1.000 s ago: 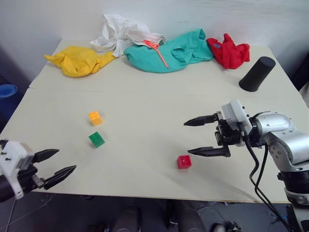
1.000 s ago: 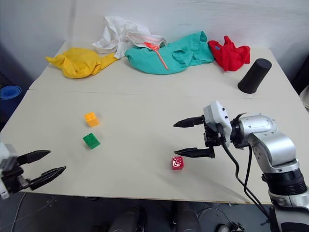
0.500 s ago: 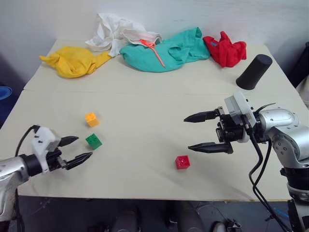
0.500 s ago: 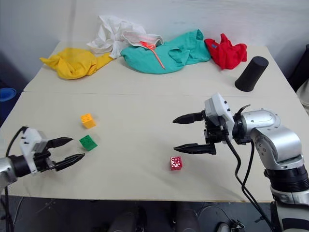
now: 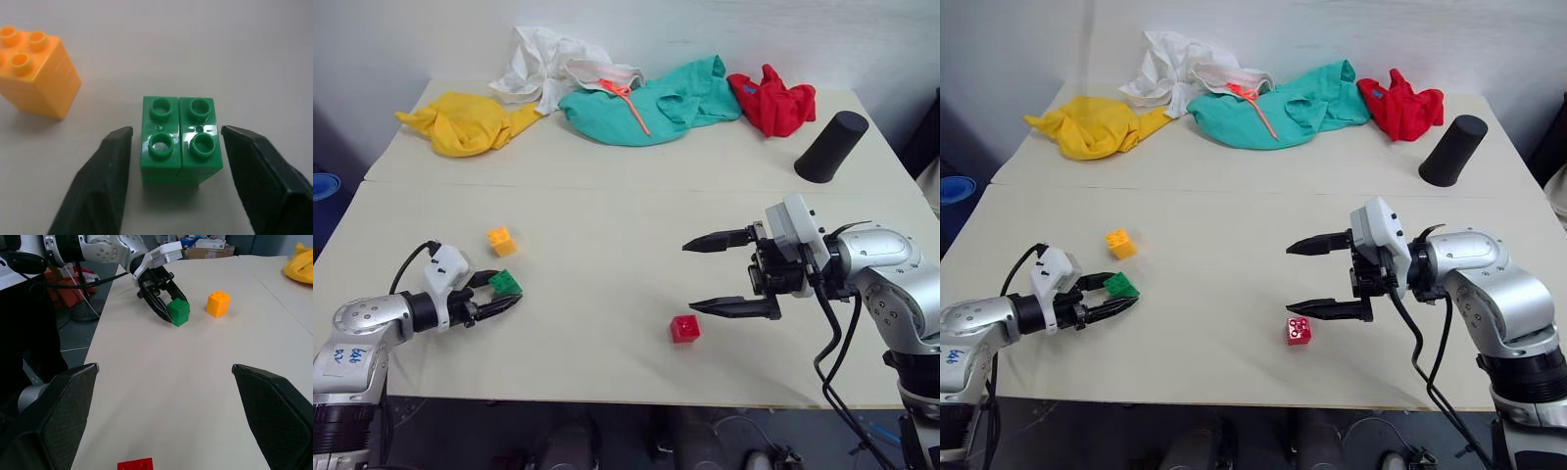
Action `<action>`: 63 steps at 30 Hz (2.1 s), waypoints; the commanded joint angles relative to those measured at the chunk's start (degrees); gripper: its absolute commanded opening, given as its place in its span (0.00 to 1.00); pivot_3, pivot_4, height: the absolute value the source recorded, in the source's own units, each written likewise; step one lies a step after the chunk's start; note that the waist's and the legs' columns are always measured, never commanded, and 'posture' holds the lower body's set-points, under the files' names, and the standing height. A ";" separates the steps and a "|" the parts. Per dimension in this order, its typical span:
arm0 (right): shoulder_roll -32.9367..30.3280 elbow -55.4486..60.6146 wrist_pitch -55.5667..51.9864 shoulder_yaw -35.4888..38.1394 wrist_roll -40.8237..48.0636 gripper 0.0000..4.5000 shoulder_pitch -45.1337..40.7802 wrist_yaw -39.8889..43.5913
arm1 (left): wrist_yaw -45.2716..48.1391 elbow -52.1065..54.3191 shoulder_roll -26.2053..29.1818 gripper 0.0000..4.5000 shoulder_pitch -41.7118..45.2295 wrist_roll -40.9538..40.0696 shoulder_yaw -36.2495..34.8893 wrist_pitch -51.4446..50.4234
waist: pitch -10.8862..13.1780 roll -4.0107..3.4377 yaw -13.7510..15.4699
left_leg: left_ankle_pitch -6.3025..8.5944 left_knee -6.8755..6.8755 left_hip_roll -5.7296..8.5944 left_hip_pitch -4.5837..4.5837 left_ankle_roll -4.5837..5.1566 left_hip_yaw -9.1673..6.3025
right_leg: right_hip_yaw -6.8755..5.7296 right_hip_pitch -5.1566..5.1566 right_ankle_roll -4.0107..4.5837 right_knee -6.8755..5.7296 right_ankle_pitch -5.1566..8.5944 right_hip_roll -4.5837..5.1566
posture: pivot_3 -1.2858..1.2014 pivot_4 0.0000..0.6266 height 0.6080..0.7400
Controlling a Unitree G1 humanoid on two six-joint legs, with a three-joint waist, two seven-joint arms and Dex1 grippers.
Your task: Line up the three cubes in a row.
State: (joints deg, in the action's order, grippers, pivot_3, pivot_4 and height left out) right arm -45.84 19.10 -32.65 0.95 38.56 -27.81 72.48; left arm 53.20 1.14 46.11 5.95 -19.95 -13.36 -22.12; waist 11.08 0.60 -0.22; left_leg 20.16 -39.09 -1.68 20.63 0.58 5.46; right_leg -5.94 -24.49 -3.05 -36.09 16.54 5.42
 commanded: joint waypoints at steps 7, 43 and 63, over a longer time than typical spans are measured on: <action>-1.71 1.59 1.20 2.34 0.60 1.00 0.67 0.43 | 5.14 5.04 1.65 0.33 0.49 -2.32 1.56 0.42 | 0.00 0.00 0.04 | 0.00 0.00 0.00 0.00 0.00 0.00 | -0.01 0.00 0.00 0.00 0.00 0.00 | 0.52 0.24 1.00; -7.82 2.58 6.68 4.99 -4.27 1.00 15.70 0.19 | 12.33 13.08 -2.85 0.75 12.54 7.73 26.27 -0.10 | 0.00 0.01 1.49 | -0.12 -0.14 0.04 -0.01 0.12 0.12 | 0.08 0.06 -0.12 0.01 -0.07 -0.14 | 0.52 0.24 1.00; -2.75 -6.80 6.74 -1.57 -4.28 1.00 0.87 5.55 | 1.15 17.25 -3.11 1.00 -27.55 -3.31 -31.12 -8.20 | 0.00 0.02 0.03 | -0.05 -0.11 0.04 -0.01 0.14 -0.06 | 0.03 0.13 -0.12 0.12 -0.07 0.05 | 0.52 0.24 1.00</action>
State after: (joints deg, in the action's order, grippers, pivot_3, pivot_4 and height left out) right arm -48.94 12.57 -26.18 -0.95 33.41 -25.34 77.47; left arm 54.86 19.00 43.58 -20.21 -23.05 -41.26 -32.51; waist 11.07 0.62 -0.19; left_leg 20.13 -39.20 -1.64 20.62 0.71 5.41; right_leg -5.90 -24.37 -3.17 -35.97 16.48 5.48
